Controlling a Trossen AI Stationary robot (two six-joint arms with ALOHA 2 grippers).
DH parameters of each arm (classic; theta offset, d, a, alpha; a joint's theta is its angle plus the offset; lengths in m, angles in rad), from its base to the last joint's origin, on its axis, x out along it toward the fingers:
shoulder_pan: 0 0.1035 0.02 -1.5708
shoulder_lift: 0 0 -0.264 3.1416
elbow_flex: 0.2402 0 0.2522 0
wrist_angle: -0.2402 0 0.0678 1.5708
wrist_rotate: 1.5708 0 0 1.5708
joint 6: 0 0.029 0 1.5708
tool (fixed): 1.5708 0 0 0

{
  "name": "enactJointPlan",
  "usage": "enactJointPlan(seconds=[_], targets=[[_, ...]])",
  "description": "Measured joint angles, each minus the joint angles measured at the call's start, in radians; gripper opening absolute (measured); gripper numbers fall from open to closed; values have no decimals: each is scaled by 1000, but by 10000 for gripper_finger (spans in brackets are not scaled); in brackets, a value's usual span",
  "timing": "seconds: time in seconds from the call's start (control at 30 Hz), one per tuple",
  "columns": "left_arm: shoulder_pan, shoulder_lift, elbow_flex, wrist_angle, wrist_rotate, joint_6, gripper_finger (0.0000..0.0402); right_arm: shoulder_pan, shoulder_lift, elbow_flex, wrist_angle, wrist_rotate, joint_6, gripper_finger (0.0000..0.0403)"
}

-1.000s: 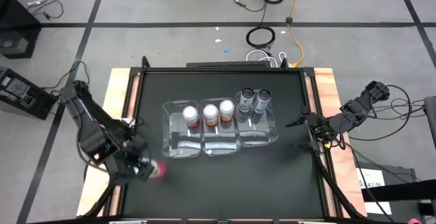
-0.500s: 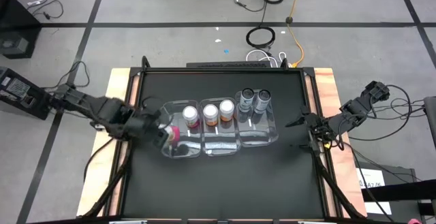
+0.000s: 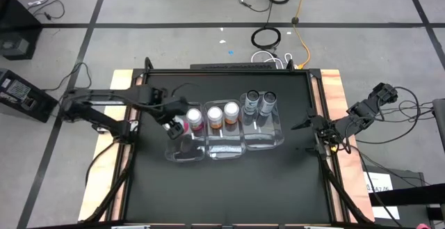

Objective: Sort soda cans
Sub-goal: Put the red soda can into the transparent bin

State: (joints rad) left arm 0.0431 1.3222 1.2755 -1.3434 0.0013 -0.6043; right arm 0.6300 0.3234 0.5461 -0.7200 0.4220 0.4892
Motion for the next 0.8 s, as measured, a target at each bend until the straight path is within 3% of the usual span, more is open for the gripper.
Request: enactJointPlan(seconds=[0.37, 0.8], targets=[[89, 146, -19, 10, -9, 276, 327, 0, 0, 0, -6, 5, 50, 389], [176, 152, -129, 129, -4, 387, 327, 0, 0, 0, -10, 51, 50, 389]])
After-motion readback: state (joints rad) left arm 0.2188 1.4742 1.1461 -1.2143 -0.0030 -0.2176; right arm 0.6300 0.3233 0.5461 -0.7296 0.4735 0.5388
